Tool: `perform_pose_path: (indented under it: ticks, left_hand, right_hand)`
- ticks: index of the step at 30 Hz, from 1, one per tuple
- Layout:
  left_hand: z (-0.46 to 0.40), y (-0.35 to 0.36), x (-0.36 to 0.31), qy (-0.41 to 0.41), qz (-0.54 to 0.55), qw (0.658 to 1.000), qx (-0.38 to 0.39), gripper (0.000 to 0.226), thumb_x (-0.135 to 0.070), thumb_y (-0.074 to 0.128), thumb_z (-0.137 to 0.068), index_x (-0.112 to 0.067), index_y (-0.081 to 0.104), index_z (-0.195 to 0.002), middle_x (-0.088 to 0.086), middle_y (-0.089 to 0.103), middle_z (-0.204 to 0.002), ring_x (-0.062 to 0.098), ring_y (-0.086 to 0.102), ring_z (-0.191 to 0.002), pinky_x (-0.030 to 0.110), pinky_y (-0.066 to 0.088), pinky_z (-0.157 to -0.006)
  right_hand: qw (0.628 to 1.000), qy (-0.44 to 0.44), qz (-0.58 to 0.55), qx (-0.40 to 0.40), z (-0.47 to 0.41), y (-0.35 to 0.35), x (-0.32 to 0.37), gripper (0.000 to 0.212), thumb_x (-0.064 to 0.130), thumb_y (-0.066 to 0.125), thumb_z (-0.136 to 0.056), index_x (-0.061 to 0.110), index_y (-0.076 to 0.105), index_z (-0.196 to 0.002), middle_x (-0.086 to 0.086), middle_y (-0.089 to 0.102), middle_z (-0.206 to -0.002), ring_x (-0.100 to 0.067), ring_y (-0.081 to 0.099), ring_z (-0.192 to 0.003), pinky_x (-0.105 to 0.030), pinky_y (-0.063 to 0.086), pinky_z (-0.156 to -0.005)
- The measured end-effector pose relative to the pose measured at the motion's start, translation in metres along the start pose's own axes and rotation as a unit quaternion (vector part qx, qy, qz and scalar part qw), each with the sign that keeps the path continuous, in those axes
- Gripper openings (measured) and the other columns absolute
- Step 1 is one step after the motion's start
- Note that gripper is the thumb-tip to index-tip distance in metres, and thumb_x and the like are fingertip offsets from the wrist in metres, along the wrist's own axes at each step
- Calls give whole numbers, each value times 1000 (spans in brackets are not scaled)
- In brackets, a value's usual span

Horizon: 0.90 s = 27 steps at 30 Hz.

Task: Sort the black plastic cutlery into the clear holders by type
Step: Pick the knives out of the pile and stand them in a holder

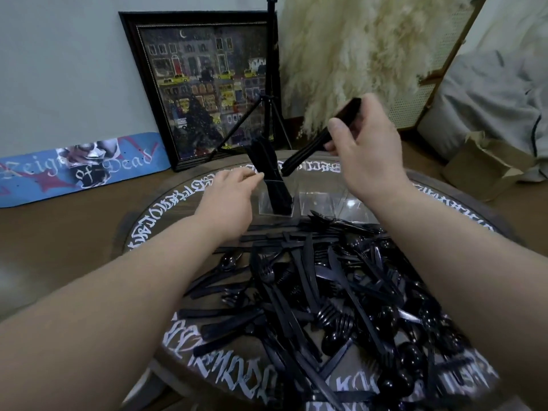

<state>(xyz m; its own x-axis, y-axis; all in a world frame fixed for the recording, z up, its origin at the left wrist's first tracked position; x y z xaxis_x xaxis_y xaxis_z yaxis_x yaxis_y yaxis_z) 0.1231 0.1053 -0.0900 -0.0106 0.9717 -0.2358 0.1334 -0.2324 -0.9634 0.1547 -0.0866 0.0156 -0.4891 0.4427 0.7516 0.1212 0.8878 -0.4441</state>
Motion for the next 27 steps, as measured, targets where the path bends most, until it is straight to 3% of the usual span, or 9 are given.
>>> perform_pose_path:
  ticks: [3, 7, 9, 14, 18, 23, 25, 27]
  left_hand:
    - [-11, 9, 3, 6, -8, 1000, 23, 69, -1, 39, -89, -24, 22, -151, -2, 31, -148, 27, 25, -133, 41, 29, -110]
    - [-19, 15, 6, 23, -2, 1000, 17, 69, -2, 40, -89, -20, 20, -152, 1, 35, -144, 27, 30, -130, 41, 31, -108]
    - [-20, 15, 7, 26, 9, 1000, 10, 67, -3, 40, -89, -20, 22, -152, 0, 37, -142, 27, 32, -127, 40, 32, -107]
    - [-21, 17, 7, 29, 31, 999, 6, 67, -3, 40, -90, -21, 21, -152, -2, 36, -141, 26, 34, -124, 37, 34, -104]
    - [-20, 18, 8, 34, 56, 998, -2, 66, -2, 39, -90, -20, 21, -152, 0, 37, -139, 24, 35, -122, 35, 36, -101]
    - [-19, 19, 10, 41, 83, 996, -12, 63, -3, 38, -93, -21, 22, -151, -2, 38, -139, 20, 34, -124, 32, 37, -98]
    - [-18, 20, 11, 44, 85, 995, -15, 61, -4, 38, -94, -21, 23, -151, -3, 38, -140, 19, 34, -126, 33, 37, -99]
    - [-18, 20, 12, 49, 88, 995, -16, 60, -6, 38, -94, -21, 24, -151, -3, 39, -140, 19, 34, -126, 33, 37, -100]
  right_hand:
    - [995, -56, 51, 57, -16, 21, 5, 9, 20, 53, -95, 15, 46, -98, -1, 62, -82, -23, 64, -78, -45, 51, -76]
    - [976, -102, 126, 144, -27, 51, 5, 16, 19, 52, -96, 9, 47, -107, 1, 55, -75, -19, 54, -68, -33, 41, -66]
    - [965, -108, 153, 182, -29, 65, 1, 19, 20, 51, -96, 8, 47, -111, 0, 54, -76, -21, 49, -68, -32, 34, -62]
    - [947, -86, 178, 255, -31, 97, -19, 23, 21, 52, -96, 11, 50, -117, -1, 59, -88, -23, 54, -81, -30, 36, -66]
    - [942, -51, 191, 270, -28, 116, -36, 24, 27, 60, -92, 14, 57, -112, 5, 52, -87, -15, 48, -81, -23, 31, -69]
    - [955, 15, 160, 251, -31, 122, -49, 19, 26, 69, -85, 15, 66, -100, 4, 62, -84, -15, 58, -81, -26, 43, -72]
    - [955, 17, 160, 249, -32, 119, -51, 15, 20, 66, -86, 16, 69, -100, 2, 68, -91, -15, 61, -85, -26, 47, -78]
    - [947, -7, 196, 254, -30, 116, -48, 18, 17, 61, -89, 17, 71, -104, 1, 70, -102, -15, 61, -91, -20, 41, -78]
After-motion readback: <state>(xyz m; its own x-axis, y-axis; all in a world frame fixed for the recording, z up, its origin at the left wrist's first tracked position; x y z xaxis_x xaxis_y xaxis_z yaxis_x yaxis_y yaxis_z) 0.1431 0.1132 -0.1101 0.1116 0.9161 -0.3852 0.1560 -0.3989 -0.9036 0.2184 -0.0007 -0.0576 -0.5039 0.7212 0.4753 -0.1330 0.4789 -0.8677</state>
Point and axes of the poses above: each hand's wrist, its own z-axis away from the middle knuckle, its own y-axis out of the palm, x = y × z, the point moved 6 cm from there along -z, towards the middle knuckle
